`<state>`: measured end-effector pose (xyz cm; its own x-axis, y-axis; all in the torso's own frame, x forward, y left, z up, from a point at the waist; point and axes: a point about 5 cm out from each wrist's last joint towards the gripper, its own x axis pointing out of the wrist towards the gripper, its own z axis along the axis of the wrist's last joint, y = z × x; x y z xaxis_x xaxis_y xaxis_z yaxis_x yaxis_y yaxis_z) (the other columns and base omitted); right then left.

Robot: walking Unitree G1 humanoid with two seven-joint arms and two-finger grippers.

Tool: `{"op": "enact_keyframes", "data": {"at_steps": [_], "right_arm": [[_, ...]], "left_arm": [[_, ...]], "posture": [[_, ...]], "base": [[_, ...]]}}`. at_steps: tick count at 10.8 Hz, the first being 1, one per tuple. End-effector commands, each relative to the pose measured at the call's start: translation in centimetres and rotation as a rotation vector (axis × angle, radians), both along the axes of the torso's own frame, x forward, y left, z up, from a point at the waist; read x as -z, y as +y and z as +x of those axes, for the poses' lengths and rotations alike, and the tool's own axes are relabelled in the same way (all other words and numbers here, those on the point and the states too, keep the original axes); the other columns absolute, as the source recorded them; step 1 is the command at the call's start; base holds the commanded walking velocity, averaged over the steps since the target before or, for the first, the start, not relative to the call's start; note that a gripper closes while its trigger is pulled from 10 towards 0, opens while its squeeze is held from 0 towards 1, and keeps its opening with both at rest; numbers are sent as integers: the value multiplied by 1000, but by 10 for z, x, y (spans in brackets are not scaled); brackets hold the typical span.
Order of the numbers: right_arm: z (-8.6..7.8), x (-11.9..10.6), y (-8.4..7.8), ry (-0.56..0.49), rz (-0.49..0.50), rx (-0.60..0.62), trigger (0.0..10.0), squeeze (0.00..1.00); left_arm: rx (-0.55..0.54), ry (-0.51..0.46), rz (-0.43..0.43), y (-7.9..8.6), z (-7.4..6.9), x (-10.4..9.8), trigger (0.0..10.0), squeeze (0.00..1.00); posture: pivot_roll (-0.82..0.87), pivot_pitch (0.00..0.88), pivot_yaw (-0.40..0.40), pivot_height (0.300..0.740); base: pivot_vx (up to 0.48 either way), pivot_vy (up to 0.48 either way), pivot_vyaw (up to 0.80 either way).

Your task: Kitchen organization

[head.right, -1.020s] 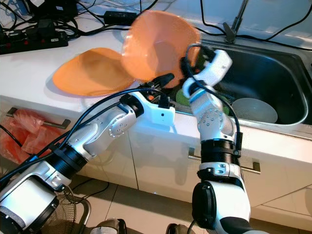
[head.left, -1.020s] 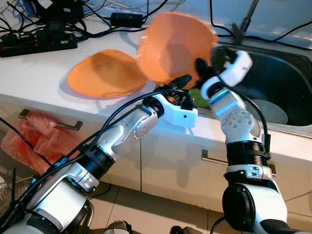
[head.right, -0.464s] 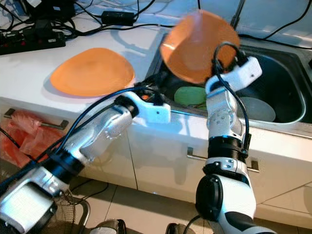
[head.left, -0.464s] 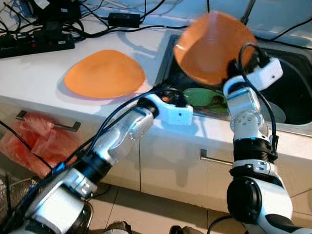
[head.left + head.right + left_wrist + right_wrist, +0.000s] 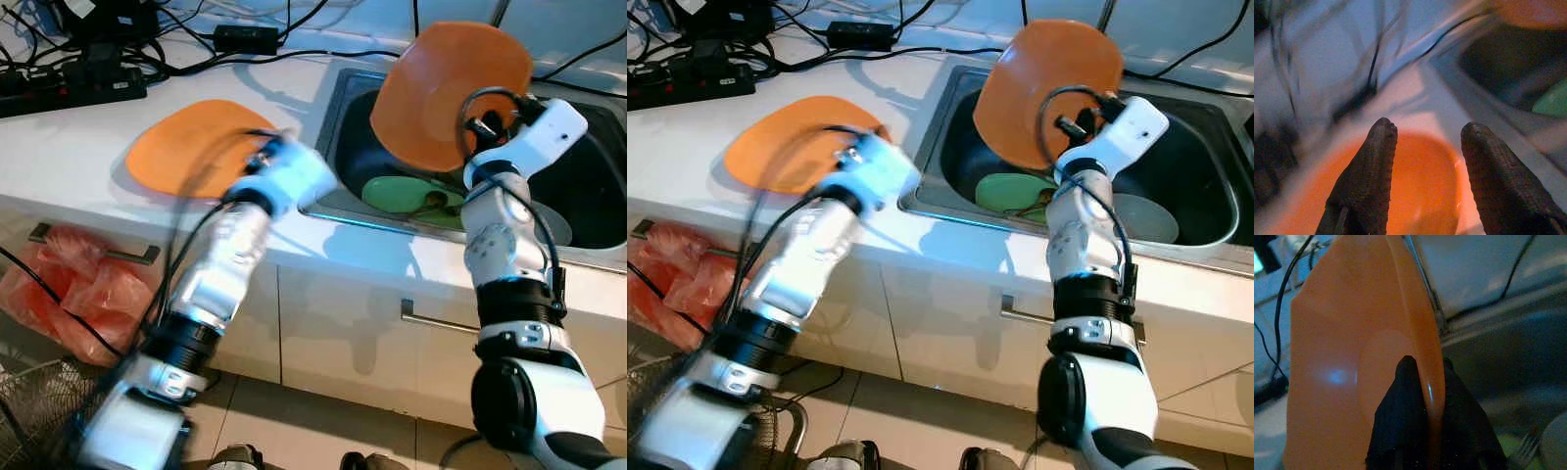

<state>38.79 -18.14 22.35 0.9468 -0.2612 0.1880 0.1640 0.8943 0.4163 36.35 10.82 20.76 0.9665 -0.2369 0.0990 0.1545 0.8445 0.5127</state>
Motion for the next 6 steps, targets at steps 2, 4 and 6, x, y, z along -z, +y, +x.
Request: {"op": "enact_keyframes", "data": {"at_steps": [2,4,6], "right_arm": [[1,9,-1,36,-175,6,10000,0],[0,37,-6,162,-276,-3,10000,0],[-2,43,-7,177,-374,3,10000,0]], "left_arm": [[-61,148,-236,21,1,12,10000,0],[-37,215,-256,17,-5,25,10000,0],[-31,225,-275,15,-7,24,10000,0]], "posture": [[81,88,-43,740],[84,92,-48,740],[80,92,-45,740]], "base": [[0,0,0],[0,0,0],[0,0,0]]}}
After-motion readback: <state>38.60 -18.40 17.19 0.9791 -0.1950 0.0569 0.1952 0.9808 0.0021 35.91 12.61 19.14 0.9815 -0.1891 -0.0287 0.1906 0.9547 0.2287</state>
